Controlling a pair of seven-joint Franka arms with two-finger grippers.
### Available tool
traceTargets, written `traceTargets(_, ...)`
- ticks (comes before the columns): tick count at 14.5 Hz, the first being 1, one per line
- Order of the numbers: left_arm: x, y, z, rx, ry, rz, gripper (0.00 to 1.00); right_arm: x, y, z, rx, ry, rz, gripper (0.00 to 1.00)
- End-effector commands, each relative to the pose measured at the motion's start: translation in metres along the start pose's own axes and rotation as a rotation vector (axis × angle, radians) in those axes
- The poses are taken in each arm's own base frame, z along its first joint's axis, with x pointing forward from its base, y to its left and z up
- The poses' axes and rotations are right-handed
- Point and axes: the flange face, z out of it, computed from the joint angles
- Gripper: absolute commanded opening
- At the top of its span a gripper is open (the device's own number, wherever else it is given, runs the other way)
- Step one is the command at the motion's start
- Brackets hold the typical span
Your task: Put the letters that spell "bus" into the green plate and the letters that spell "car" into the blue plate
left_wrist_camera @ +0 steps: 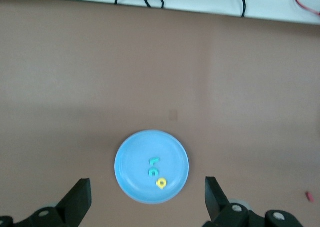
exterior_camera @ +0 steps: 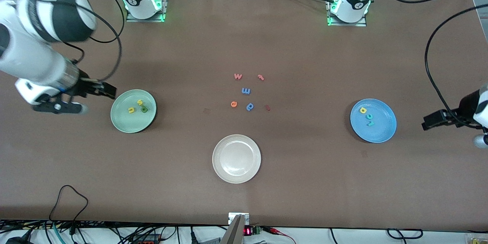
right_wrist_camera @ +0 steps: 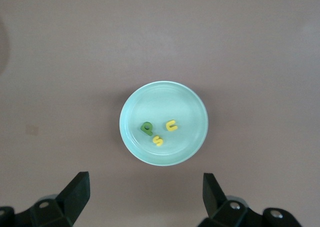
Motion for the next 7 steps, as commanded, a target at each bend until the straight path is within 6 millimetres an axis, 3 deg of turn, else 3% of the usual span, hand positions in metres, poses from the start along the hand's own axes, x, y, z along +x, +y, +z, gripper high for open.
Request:
traceTargets(1,-0.046,0.002,-0.003,-0.012,-0.047,0.011,1.00,-0.006,0.034,-0.045,-0.002,0.009,-0.006,1.00)
traceTargets(2,-0.049,-0.001,-0.004,-0.015,-0.056,0.006,1.00,-0.008,0.050,-0.060,0.005,0.038,0.015,1.00)
traceTargets(4,-0.060,-0.003,-0.015,-0.021,-0.060,0.004,1.00,-0.015,0.055,-0.084,0.029,0.071,0.027,1.00)
traceTargets(7,-0.086,-0.004,-0.017,-0.024,-0.077,0.009,1.00,-0.025,0.076,-0.078,0.029,-0.001,0.064,1.00)
